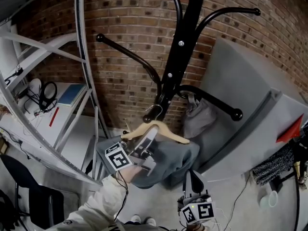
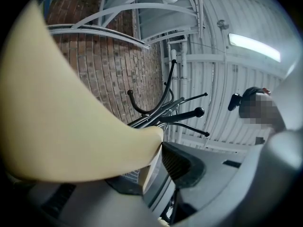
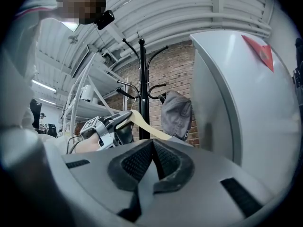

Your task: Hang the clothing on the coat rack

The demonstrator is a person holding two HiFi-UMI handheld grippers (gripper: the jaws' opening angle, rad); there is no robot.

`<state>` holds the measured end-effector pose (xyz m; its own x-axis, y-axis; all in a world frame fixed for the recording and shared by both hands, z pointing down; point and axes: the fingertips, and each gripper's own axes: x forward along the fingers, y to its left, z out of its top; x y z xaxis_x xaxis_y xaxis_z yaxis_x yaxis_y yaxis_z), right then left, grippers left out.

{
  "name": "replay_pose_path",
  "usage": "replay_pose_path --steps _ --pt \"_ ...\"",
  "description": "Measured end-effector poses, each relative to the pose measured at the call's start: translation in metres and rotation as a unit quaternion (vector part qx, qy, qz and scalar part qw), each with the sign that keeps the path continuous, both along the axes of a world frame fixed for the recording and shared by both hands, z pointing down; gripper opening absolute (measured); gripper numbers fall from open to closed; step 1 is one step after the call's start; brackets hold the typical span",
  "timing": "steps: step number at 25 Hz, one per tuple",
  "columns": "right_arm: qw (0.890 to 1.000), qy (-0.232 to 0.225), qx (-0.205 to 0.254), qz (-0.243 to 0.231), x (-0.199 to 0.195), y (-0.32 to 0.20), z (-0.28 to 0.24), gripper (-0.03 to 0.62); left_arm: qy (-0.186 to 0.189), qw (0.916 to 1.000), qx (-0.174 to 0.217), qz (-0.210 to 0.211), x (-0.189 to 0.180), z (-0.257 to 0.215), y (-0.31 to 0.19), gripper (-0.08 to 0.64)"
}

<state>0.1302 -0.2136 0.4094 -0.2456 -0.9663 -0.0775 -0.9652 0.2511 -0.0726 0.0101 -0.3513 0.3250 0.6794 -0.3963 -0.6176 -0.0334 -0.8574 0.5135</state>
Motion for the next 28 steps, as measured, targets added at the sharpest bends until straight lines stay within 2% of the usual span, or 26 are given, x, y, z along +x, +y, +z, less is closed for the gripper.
replay_pose_path --steps 7,13,19,23,28 --pt "1.000 -0.003 -0.002 -0.001 -0.002 -0.001 0.003 0.021 0.005 1.0000 -0.004 -0.002 -0.001 0.005 0.001 0.115" --pt "1.000 -0.003 -0.002 0.000 -0.004 0.003 0.001 0.021 0.000 0.9995 -0.029 -0.009 -0.012 0.024 0.005 0.114" --pt "1.000 -0.008 -0.001 -0.006 -0.005 0.007 0.002 0.021 -0.004 0.9991 -0.039 -0.015 -0.013 0.030 0.013 0.114" --pt "1.000 -0.010 -0.001 -0.008 -0.012 0.014 0.003 0.021 -0.007 0.9979 -0.062 -0.017 -0.017 0.041 0.018 0.114" --pt "1.000 -0.012 -0.003 -0.009 -0.008 0.022 0.005 0.021 -0.033 0.9984 -0.042 -0.018 -0.012 0.044 0.042 0.114"
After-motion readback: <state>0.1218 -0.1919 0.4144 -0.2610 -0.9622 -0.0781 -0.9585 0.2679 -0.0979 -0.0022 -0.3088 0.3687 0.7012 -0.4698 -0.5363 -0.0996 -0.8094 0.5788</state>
